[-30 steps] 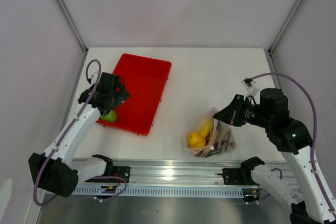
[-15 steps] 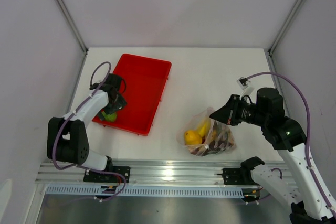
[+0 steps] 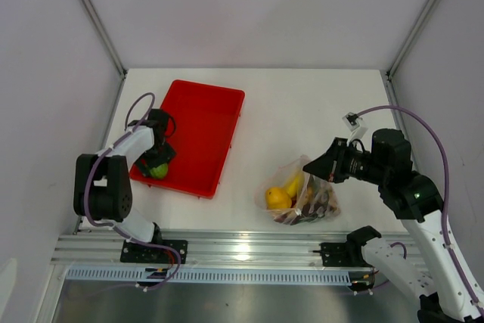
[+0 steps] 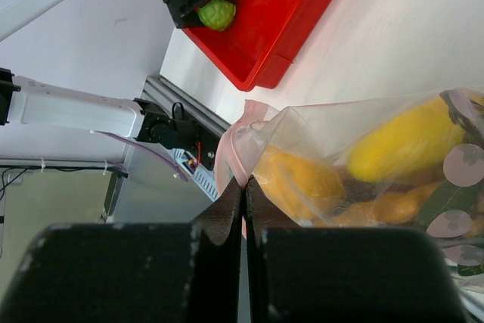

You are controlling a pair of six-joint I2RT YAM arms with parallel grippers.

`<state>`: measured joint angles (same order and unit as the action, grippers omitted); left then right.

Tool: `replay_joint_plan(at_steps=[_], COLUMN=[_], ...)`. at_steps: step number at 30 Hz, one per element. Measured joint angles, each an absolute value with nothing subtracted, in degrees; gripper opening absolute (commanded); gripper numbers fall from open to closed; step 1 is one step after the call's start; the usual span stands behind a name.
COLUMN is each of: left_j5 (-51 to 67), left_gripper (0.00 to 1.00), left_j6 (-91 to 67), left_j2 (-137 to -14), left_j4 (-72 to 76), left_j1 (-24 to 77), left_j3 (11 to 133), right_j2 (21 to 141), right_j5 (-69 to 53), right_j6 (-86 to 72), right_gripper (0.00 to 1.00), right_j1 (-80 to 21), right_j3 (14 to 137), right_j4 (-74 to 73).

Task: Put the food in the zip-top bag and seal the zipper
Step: Pick up the fake fruit from the bin.

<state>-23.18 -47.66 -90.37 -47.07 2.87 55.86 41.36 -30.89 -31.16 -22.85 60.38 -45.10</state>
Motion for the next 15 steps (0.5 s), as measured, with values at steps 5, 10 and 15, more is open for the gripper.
replay_joint_plan(at_steps=[5,10,15], left_j5=[-21.9,-19.9,-17.4], left_gripper=[0.53,0.28,0.16], left_j6=[-47.5,-47.0,-46.3], left_j2=[-89.5,-84.4,-75.1], left_j4=[-45.9,-44.4,-43.7], left_j1=[2.8,3.8,9.8], left_j3=[55.0,52.1,51.3], right_j2=[41.2,40.8,40.7], right_j5=[-30.7,-30.0,-28.3], right_j6=[-31.2,-31.2,-31.3], right_gripper=[0.0,0.0,0.0], right_j1=[-22.9,-22.9,-22.9], right_j3=[60.3,60.4,60.6], right_j4=[-45.1,-45.3,-46.2])
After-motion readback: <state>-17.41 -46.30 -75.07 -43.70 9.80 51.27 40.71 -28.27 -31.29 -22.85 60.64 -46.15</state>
